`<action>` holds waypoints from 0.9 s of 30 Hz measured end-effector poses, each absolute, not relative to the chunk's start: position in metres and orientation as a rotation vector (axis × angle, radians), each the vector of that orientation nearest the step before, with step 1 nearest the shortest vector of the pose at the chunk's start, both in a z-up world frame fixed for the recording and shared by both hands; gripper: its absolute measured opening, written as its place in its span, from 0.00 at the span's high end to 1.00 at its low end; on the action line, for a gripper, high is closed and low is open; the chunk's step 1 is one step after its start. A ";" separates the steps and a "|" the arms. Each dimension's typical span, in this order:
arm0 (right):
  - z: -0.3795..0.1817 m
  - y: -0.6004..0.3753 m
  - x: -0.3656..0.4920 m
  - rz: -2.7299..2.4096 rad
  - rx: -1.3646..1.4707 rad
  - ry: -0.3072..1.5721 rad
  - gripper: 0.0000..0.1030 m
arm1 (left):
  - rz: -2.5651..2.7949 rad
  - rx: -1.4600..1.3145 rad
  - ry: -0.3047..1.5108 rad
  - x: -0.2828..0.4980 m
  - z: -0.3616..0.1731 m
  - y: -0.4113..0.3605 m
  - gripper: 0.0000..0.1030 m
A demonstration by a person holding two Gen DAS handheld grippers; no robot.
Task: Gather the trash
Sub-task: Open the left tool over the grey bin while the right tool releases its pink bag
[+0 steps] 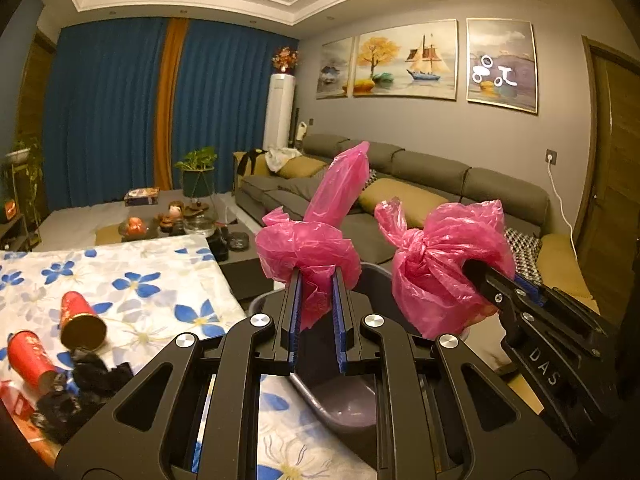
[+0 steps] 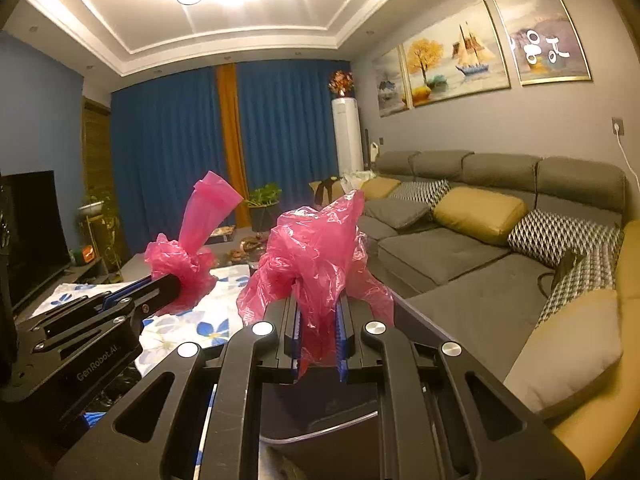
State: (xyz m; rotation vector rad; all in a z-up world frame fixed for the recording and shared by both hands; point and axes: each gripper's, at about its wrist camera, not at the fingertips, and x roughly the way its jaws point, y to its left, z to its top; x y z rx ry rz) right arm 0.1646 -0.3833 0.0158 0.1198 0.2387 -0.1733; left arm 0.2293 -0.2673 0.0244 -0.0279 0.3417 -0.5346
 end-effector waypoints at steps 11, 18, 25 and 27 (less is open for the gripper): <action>0.006 -0.394 0.183 -0.194 0.136 0.259 0.85 | -0.550 -0.003 0.396 0.253 0.001 -0.292 0.86; 0.008 -0.390 0.192 -0.203 0.151 0.267 0.70 | -0.566 -0.001 0.428 0.266 -0.010 -0.300 0.82; 0.008 -0.395 0.192 -0.219 0.185 0.260 0.53 | -0.575 -0.063 0.461 0.276 -0.017 -0.289 0.35; 0.008 -0.394 0.190 -0.226 0.188 0.264 0.52 | -0.562 -0.085 0.460 0.277 -0.016 -0.283 0.30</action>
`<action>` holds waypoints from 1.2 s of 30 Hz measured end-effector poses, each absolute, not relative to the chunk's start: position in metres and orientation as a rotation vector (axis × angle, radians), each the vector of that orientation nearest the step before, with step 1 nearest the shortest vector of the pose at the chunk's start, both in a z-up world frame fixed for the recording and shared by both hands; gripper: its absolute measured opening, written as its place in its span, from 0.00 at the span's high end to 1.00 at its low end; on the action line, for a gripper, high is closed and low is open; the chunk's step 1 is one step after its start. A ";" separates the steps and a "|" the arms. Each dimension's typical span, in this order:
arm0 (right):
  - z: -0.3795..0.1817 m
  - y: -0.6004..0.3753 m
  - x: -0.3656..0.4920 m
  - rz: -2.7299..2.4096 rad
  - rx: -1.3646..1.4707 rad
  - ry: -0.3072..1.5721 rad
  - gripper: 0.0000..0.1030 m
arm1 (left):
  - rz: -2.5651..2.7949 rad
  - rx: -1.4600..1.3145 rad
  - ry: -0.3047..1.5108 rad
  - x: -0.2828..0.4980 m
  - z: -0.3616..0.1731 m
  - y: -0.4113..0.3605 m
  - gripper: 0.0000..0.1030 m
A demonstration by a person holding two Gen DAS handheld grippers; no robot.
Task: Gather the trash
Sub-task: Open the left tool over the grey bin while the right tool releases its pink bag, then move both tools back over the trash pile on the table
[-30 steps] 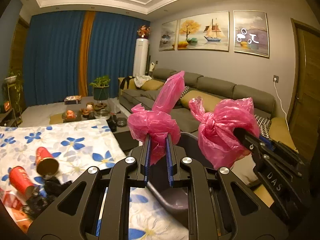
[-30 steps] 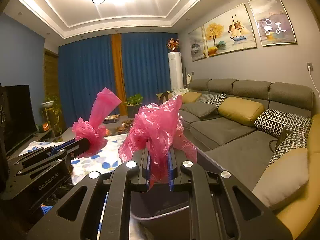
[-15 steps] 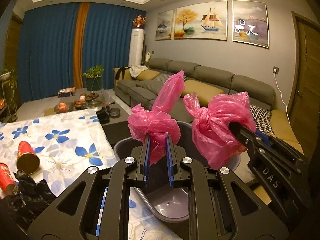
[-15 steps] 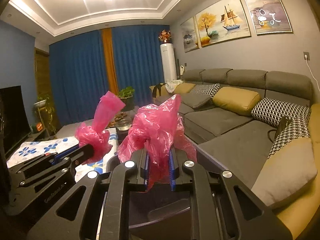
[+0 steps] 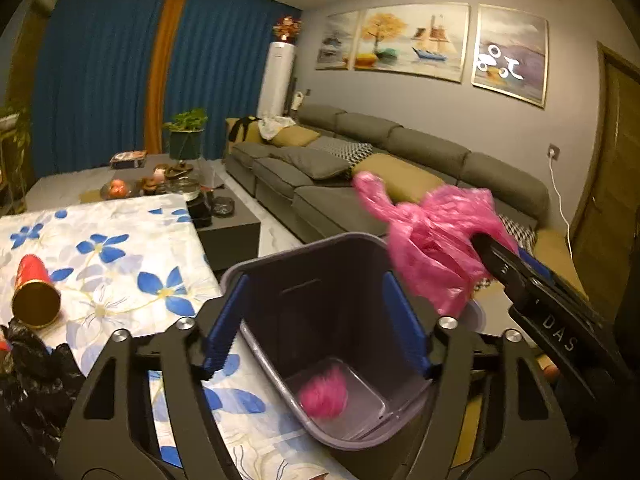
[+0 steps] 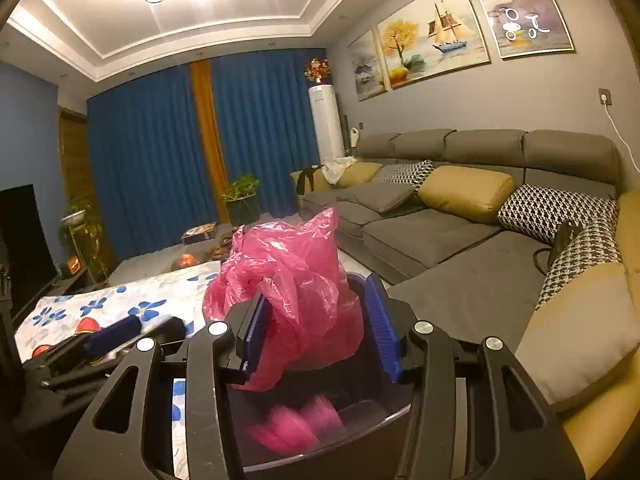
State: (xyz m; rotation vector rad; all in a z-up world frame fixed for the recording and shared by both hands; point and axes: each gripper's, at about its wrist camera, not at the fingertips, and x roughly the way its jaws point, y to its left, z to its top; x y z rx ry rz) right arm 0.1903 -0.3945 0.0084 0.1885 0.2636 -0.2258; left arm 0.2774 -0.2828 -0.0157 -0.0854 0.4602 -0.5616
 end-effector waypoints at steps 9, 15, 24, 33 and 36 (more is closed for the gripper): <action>0.006 -0.388 0.193 -0.271 0.171 0.312 0.31 | -0.465 -0.116 0.432 0.260 -0.002 -0.262 0.15; -0.010 -0.380 0.200 -0.302 0.130 0.412 0.23 | -0.446 -0.128 0.420 0.247 0.006 -0.249 0.15; -0.034 -0.375 0.209 -0.364 0.060 0.477 0.15 | -0.419 -0.173 0.404 0.226 0.011 -0.217 0.15; -0.050 -0.368 0.182 -0.370 0.014 0.506 0.13 | -0.321 -0.143 0.357 0.202 0.017 -0.179 0.15; -0.058 -0.368 0.181 -0.377 0.004 0.537 0.12 | -0.303 -0.163 0.374 0.199 0.015 -0.164 0.15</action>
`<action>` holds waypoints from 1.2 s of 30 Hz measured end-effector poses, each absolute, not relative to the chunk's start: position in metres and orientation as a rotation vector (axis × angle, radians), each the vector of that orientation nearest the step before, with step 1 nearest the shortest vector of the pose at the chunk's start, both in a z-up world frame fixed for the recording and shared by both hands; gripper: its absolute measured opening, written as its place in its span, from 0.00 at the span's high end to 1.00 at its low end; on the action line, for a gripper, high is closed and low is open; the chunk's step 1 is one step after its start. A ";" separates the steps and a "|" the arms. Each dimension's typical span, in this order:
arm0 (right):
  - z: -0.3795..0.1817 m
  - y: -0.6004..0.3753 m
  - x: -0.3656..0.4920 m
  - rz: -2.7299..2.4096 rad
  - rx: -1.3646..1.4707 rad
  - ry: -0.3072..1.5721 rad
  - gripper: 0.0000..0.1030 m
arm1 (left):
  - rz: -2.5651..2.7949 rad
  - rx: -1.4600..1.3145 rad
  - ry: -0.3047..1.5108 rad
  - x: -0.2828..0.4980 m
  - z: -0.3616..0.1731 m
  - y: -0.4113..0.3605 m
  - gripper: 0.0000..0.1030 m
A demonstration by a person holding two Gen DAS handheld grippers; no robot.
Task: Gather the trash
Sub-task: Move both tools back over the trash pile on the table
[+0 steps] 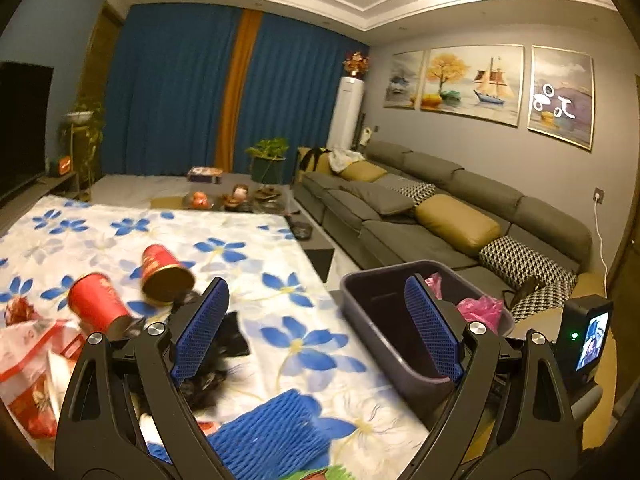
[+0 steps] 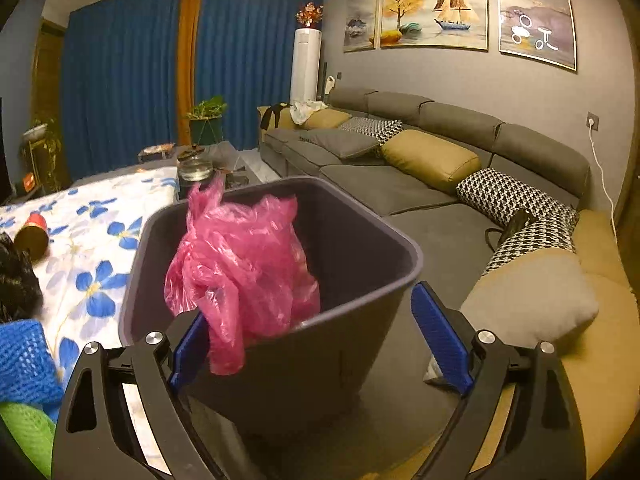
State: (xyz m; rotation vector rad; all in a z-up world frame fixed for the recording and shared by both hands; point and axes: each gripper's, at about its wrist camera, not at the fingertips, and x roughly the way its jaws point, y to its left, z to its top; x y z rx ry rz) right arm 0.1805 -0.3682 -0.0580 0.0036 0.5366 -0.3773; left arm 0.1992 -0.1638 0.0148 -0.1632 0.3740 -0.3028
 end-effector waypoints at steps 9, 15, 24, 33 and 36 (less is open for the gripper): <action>-0.056 -0.365 0.165 -0.342 0.057 0.544 0.11 | -0.229 -0.156 0.364 0.178 0.006 -0.120 0.14; -0.034 -0.361 0.191 -0.340 0.059 0.523 0.08 | -0.207 -0.182 0.404 0.171 -0.005 -0.098 0.14; -0.051 -0.367 0.205 -0.330 0.106 0.661 0.06 | -0.181 -0.163 0.378 0.162 -0.006 -0.085 0.14; -0.014 -0.352 0.166 -0.227 0.164 0.461 0.06 | -0.192 -0.153 0.419 0.160 -0.026 -0.075 0.14; -0.014 -0.324 0.146 -0.160 0.135 0.417 0.06 | -0.187 -0.140 0.419 0.154 -0.030 -0.071 0.14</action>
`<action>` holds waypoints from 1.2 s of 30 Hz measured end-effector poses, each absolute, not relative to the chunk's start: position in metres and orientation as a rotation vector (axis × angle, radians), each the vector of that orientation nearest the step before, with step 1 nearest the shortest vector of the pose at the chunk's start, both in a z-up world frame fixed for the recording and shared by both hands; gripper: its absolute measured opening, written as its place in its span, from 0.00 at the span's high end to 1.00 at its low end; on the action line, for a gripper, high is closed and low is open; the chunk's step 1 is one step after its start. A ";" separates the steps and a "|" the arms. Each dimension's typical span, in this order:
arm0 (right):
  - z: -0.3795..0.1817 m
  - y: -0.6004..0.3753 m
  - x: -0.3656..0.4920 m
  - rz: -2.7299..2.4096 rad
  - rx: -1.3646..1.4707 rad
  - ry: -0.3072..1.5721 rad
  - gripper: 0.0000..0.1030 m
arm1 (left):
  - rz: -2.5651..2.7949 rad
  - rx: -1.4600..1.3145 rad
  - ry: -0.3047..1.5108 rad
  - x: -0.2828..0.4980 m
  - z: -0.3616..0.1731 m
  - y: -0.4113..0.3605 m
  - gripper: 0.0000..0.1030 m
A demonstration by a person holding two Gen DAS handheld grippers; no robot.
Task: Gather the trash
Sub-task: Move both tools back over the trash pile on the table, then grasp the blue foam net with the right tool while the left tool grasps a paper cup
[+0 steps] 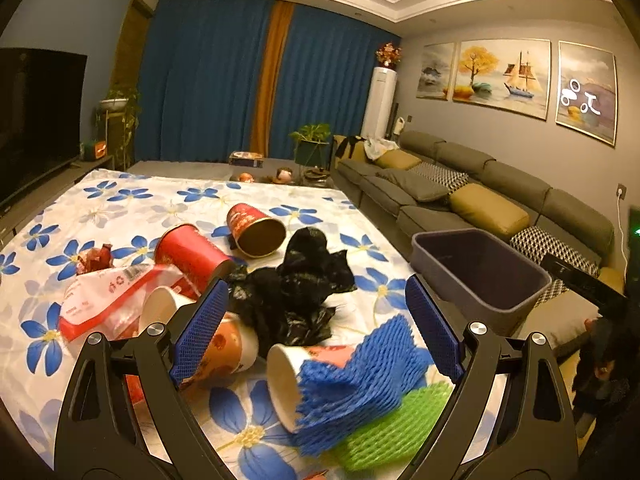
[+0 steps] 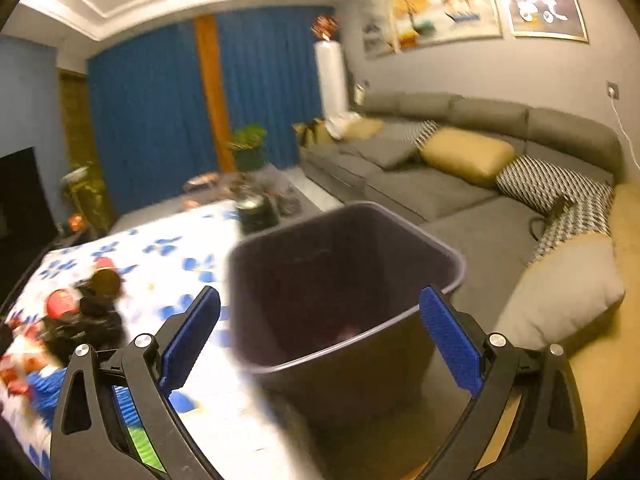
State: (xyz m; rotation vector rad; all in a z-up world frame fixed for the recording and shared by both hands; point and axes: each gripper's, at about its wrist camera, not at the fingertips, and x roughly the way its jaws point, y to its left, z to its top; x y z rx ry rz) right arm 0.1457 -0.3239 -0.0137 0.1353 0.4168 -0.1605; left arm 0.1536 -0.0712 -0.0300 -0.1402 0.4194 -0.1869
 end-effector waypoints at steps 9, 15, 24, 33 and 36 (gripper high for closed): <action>-0.035 -0.250 0.113 0.010 0.110 0.448 0.13 | -0.145 -0.158 0.395 0.133 -0.028 -0.039 0.14; -0.058 -0.215 0.110 0.098 0.120 0.554 0.23 | -0.117 -0.163 0.383 0.121 -0.029 -0.019 0.14; -0.060 -0.144 0.126 0.255 0.065 0.612 0.26 | -0.047 -0.188 0.374 0.108 -0.033 0.020 0.14; -0.081 -0.125 0.151 0.296 0.053 0.718 0.55 | -0.048 -0.195 0.397 0.107 -0.041 0.041 0.14; -0.088 -0.123 0.156 0.322 0.063 0.743 0.66 | -0.065 -0.190 0.405 0.109 -0.044 0.041 0.14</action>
